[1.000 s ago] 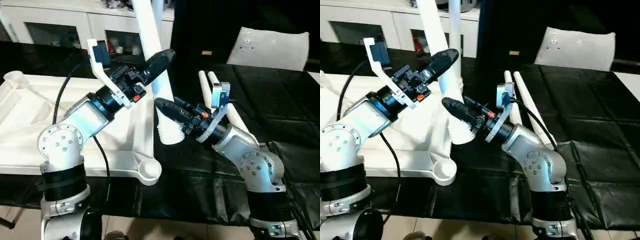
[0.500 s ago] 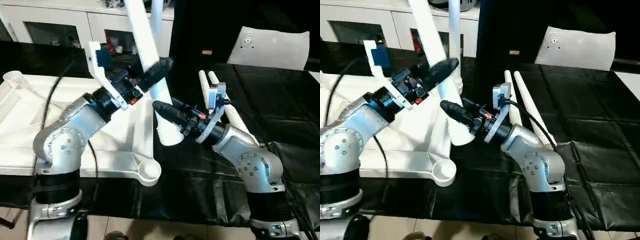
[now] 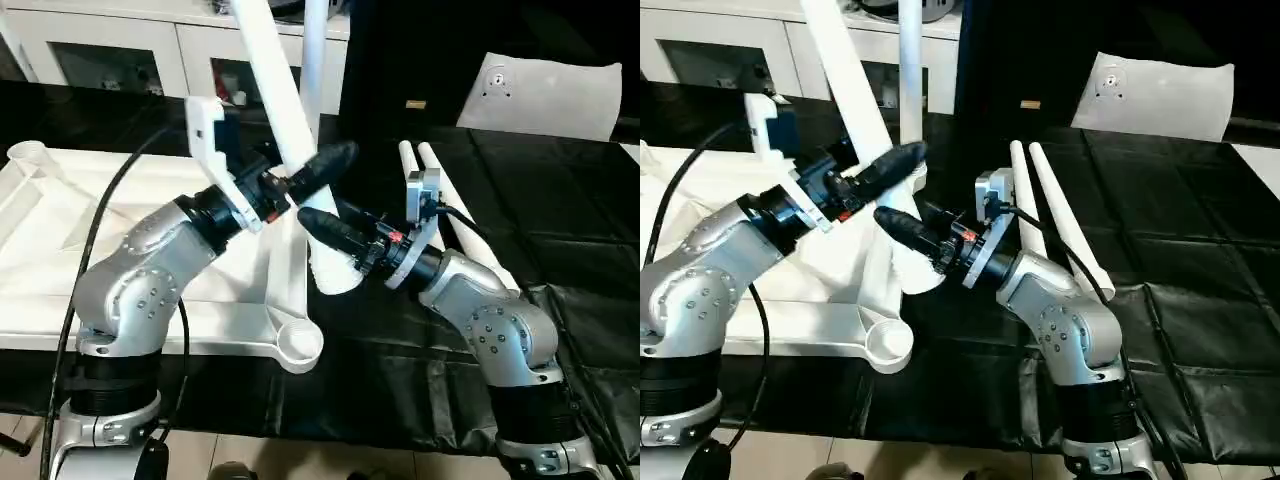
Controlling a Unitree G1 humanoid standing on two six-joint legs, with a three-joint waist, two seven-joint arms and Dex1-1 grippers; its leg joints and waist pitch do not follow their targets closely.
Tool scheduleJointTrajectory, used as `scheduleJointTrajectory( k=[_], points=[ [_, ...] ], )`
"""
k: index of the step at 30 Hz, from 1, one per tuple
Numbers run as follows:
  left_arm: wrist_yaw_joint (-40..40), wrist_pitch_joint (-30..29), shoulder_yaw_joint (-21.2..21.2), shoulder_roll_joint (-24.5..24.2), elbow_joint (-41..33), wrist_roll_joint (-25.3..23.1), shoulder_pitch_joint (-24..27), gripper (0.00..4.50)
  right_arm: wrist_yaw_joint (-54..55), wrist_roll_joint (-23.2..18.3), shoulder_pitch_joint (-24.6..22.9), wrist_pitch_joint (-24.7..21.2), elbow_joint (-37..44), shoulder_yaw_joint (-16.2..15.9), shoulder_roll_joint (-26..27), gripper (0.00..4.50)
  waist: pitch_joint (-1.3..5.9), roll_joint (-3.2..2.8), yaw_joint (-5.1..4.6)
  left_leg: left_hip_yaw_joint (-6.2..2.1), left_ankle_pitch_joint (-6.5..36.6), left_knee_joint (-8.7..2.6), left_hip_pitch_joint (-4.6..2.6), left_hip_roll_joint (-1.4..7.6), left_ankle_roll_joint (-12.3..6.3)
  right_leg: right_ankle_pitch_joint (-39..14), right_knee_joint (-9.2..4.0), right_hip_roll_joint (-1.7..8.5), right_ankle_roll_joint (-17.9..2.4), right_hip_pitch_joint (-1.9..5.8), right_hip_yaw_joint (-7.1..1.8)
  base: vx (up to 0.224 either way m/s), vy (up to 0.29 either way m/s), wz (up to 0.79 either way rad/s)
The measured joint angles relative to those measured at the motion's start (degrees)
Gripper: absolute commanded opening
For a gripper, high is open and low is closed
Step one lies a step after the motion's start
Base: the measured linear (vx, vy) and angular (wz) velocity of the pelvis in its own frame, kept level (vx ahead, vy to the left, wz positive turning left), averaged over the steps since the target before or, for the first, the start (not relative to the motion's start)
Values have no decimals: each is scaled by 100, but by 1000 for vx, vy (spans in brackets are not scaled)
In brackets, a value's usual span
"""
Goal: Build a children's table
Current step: Pick table leg
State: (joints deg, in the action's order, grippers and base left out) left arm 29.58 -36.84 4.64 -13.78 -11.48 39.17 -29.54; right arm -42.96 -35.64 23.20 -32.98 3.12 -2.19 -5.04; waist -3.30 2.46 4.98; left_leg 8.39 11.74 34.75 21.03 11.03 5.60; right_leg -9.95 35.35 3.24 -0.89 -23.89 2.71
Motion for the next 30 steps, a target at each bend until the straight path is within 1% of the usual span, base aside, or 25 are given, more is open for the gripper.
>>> scheduleJointTrajectory(
  k=[1,5,7,9,10,11,12,13,15,16,17,21,22,30],
  points=[
    [3,8,-4,0,0,-14,4,378,1,18,1,7,-6,-2,4,191,0,0,0,0,0,0,0,0,0,0,0,0,0,0,0,0,0,0],
    [2,77,8,-7,1,-56,19,361,-13,31,1,106,-41,-50,5,191,0,0,0,0,0,0,0,0,0,0,0,0,0,0,0,0,0,0],
    [2,83,5,-5,1,-58,20,332,-14,31,6,122,-66,-55,9,191,0,0,1,0,0,0,0,0,0,1,0,0,-1,0,0,0,0,0],
    [-12,93,9,-2,3,-70,20,322,-27,32,7,135,-85,-63,17,191,0,0,0,0,0,0,0,0,0,1,0,0,-1,0,0,0,0,0],
    [-16,99,9,-1,3,-71,20,307,-38,35,7,143,-90,-68,28,191,0,0,0,1,0,0,0,0,0,1,0,0,-2,0,0,0,0,0],
    [-16,103,9,1,3,-71,20,307,-45,41,7,162,-96,-69,34,191,0,0,0,0,0,0,0,0,0,1,0,0,-2,0,0,0,0,0],
    [-16,108,9,11,3,-71,20,282,-56,52,7,182,-102,-70,34,189,0,0,1,0,0,0,0,0,0,1,1,0,-2,0,0,0,0,0],
    [-18,109,10,21,3,-72,20,282,-66,53,7,189,-102,-71,35,189,0,0,1,1,0,0,0,0,0,1,0,0,-2,0,0,0,0,0],
    [-20,118,17,54,3,-59,19,261,-70,78,7,202,-112,-92,35,189,0,0,4,0,0,1,0,0,0,1,0,0,-2,2,0,0,0,0],
    [-24,122,17,54,3,-64,19,261,-67,92,7,204,-118,-99,40,189,0,0,3,1,0,1,-1,0,0,1,0,0,-2,1,0,0,0,0],
    [-30,121,17,54,4,-63,20,244,-67,105,8,210,-118,-99,37,189,0,0,1,1,0,1,0,0,0,2,0,0,-3,1,0,0,0,0],
    [-45,112,0,107,2,-7,36,227,-56,154,7,224,-161,-164,37,189,0,0,0,1,0,0,-2,0,0,2,1,0,-3,2,0,0,0,0],
    [-55,111,3,125,-1,2,45,215,-55,158,7,224,-164,-168,36,189,0,0,0,1,0,0,-2,0,0,2,1,0,-3,2,0,0,0,0],
    [-265,96,16,258,-74,61,93,196,-36,249,12,280,-167,-195,27,189,0,0,-2,1,0,1,-2,0,0,3,2,0,-3,3,0,0,0,0]
  ],
)
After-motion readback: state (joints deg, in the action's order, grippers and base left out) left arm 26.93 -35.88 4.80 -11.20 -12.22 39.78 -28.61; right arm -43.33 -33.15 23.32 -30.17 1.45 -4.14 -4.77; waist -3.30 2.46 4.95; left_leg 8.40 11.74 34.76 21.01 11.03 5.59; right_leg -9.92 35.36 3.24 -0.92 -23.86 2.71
